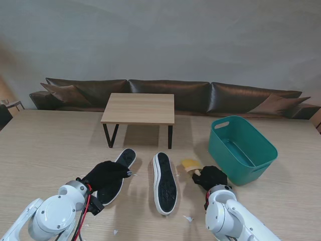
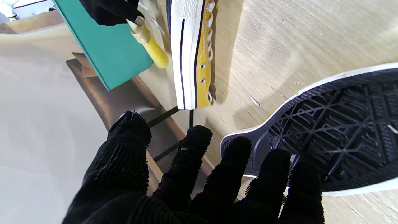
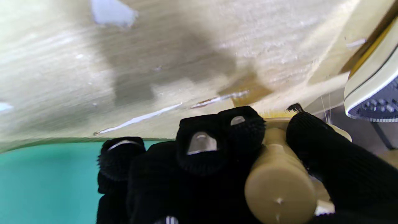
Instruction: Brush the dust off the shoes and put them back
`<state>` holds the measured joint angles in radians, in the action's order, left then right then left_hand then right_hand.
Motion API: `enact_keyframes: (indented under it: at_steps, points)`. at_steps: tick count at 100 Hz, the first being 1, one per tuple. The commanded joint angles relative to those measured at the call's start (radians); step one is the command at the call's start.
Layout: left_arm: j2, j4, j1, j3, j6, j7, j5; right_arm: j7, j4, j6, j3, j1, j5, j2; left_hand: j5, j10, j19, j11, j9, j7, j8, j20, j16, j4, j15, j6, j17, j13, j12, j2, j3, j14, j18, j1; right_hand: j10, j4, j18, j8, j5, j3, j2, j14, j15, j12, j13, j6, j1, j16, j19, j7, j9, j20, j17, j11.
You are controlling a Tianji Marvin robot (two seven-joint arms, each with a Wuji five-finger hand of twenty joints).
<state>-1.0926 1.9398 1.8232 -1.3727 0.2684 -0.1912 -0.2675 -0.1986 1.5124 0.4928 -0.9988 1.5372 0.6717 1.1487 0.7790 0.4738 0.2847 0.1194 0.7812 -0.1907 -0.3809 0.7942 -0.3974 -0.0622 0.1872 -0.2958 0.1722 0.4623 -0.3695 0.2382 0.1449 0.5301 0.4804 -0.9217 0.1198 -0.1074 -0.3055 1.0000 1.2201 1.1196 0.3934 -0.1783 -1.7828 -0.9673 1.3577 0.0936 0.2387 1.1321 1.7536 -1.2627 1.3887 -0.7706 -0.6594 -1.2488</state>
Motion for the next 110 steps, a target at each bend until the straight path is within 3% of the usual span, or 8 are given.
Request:
enact_keyframes:
  at_steps: [1,35,54,89,110]
  points:
    - [-0.003,0.005,0.005,-0.005,-0.007,-0.011,-0.004,0.005,0.03,0.004,-0.007,0.016,0.011,0.011,0.013,0.003,-0.017,-0.003,-0.007,0.006,-0.003,0.005,-0.013,0.037,-0.016,0.002,-0.007,-0.031,0.002,-0.044,-0.027,0.005,-0.024,-0.034,0.085,-0.002,-0.002,-0.017,0.142,0.103,-0.055,0.06,-0.064,-0.002,-0.055,0.168,0.064,0.021,0.189,-0.105,0.061,-0.051,-0.512,-0.15]
    - [-0.006,0.003,0.003,-0.005,-0.007,-0.001,-0.009,-0.002,0.142,-0.006,-0.044,0.057,-0.062,0.023,0.008,0.004,-0.019,-0.004,-0.014,0.008,-0.001,0.007,-0.012,0.037,-0.019,0.002,-0.013,-0.038,0.004,-0.044,-0.029,0.001,-0.027,-0.035,0.099,-0.002,-0.024,-0.021,0.141,0.102,-0.049,0.042,-0.063,0.001,-0.056,0.176,0.07,0.019,0.185,-0.1,0.061,-0.053,-0.511,-0.146]
    - [-0.005,0.006,0.002,-0.009,-0.004,-0.004,-0.012,0.014,0.184,-0.007,-0.028,0.04,-0.111,0.029,0.011,0.003,-0.021,-0.005,-0.017,0.007,-0.001,0.006,-0.011,0.037,-0.022,0.006,-0.017,-0.04,0.004,-0.045,-0.03,-0.005,-0.029,-0.035,0.11,-0.003,-0.042,-0.021,0.141,0.104,-0.042,0.024,-0.063,0.001,-0.057,0.186,0.074,0.017,0.182,-0.096,0.061,-0.056,-0.51,-0.143]
    - [-0.005,0.008,0.002,-0.008,0.012,-0.005,-0.014,0.044,0.17,0.002,0.055,-0.021,-0.169,0.038,0.008,0.004,-0.021,-0.004,-0.015,0.007,0.0,0.006,-0.012,0.038,-0.021,0.004,-0.017,-0.039,0.004,-0.047,-0.031,-0.004,-0.03,-0.036,0.113,-0.004,-0.054,-0.02,0.141,0.105,-0.042,0.016,-0.063,0.0,-0.057,0.188,0.067,0.015,0.178,-0.095,0.061,-0.06,-0.509,-0.141]
    - [-0.006,0.012,0.005,-0.007,0.021,-0.001,-0.019,0.114,0.159,-0.01,0.084,-0.038,-0.166,0.019,0.009,0.005,-0.021,-0.003,-0.014,0.007,0.0,0.006,-0.013,0.038,-0.022,0.003,-0.017,-0.039,0.003,-0.049,-0.031,-0.003,-0.029,-0.036,0.11,-0.003,-0.053,-0.019,0.141,0.108,-0.041,0.017,-0.063,-0.001,-0.057,0.184,0.063,0.014,0.178,-0.096,0.061,-0.061,-0.51,-0.142]
